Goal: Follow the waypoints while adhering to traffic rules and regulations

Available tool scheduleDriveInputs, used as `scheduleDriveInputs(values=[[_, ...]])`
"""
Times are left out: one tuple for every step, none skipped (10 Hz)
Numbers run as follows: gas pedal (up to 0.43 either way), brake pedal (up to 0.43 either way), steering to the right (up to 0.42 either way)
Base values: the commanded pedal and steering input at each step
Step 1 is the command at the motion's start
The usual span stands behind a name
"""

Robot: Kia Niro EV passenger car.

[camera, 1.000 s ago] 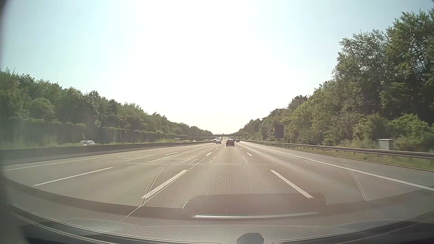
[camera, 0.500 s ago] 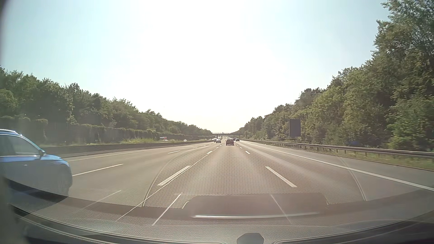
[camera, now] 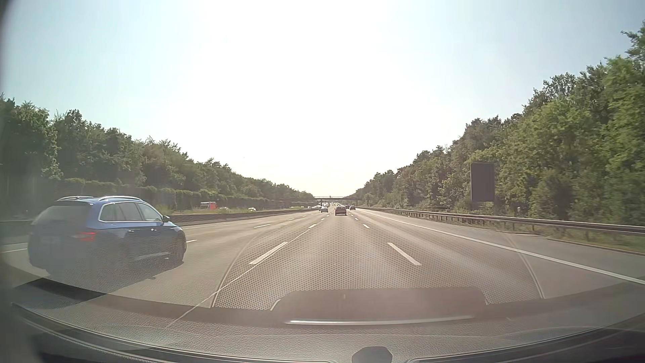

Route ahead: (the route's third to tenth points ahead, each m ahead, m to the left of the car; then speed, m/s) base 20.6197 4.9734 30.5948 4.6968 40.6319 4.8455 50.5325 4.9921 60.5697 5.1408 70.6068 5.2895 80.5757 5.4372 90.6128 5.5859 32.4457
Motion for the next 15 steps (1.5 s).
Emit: scheduleDriveInputs(values=[[0.118,0.03,-0.001],[0.118,0.03,-0.002],[0.118,0.03,-0.002],[0.118,0.03,-0.002],[0.118,0.03,-0.001],[0.118,0.03,0.0],[0.118,0.03,0.0],[0.118,0.03,0.0],[0.118,0.03,0.0],[0.118,0.03,0.0],[0.118,0.03,0.001],[0.118,0.03,0.003],[0.118,0.024,0.003],[0.118,0.03,0.001],[0.118,0.03,0.0]])
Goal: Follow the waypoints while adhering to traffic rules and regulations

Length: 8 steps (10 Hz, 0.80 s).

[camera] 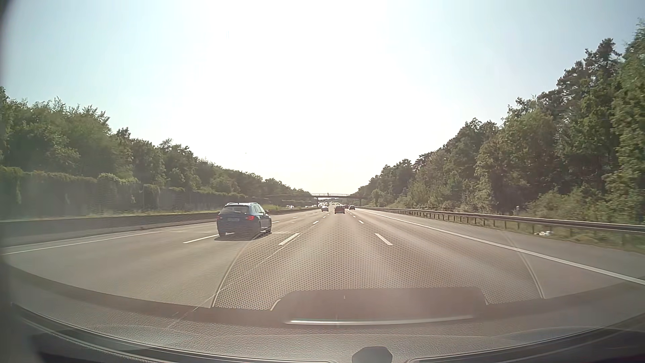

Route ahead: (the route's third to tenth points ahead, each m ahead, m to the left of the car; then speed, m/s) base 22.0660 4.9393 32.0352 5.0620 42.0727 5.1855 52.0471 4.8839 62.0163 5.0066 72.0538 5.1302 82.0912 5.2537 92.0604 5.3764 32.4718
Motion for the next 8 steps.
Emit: scheduleDriveInputs(values=[[0.118,0.03,0.0],[0.118,0.03,0.0],[0.118,0.03,0.0],[0.118,0.03,0.001],[0.118,0.03,0.001],[0.118,0.03,0.001],[0.118,0.03,0.001],[0.118,0.03,0.001]])
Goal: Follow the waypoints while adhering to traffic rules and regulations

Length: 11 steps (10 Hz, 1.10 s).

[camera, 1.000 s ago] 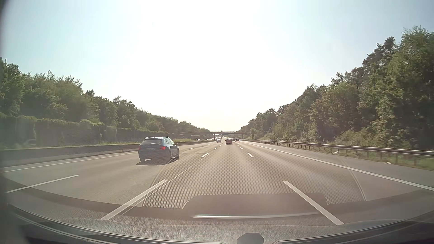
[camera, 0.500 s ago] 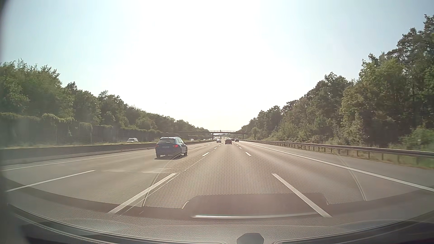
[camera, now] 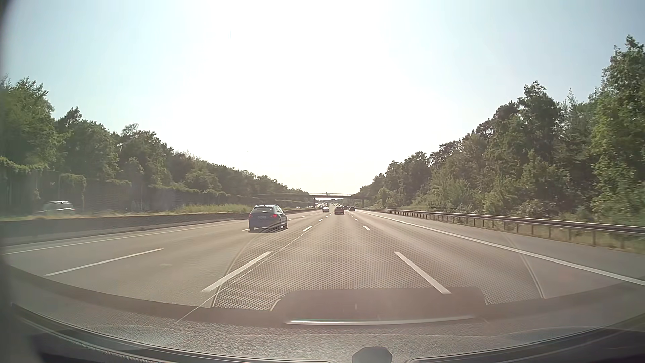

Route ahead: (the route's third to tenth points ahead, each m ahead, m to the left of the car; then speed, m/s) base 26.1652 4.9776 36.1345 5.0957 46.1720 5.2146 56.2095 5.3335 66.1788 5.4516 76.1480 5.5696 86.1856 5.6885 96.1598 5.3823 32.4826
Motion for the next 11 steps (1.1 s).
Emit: scheduleDriveInputs(values=[[0.118,0.03,0.002],[0.118,0.03,0.002],[0.118,0.03,0.003],[0.118,0.03,0.003],[0.118,0.03,0.002],[0.118,0.03,0.002],[0.118,0.03,0.001],[0.118,0.03,0.002],[0.118,0.03,0.001],[0.118,0.03,0.001],[0.118,0.03,0.001]])
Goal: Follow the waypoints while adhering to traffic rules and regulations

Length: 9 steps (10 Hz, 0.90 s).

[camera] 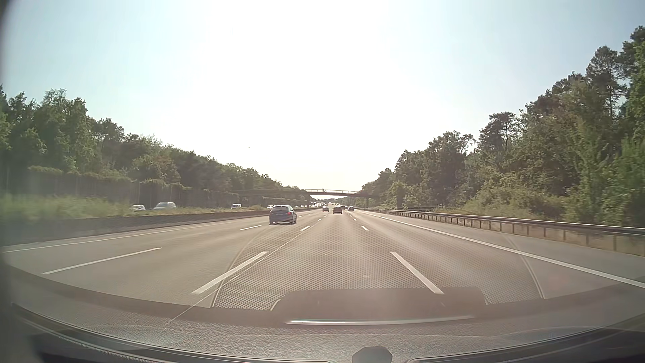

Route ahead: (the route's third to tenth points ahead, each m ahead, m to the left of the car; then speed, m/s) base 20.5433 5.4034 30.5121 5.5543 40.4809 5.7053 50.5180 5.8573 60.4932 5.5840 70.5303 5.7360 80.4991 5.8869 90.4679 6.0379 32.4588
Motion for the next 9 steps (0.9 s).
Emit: scheduleDriveInputs(values=[[0.118,0.03,0.001],[0.118,0.03,0.002],[0.118,0.03,0.002],[0.118,0.03,0.003],[0.118,0.03,0.004],[0.118,0.03,0.004],[0.118,0.03,0.005],[0.118,0.03,0.004],[0.118,0.03,0.005]])
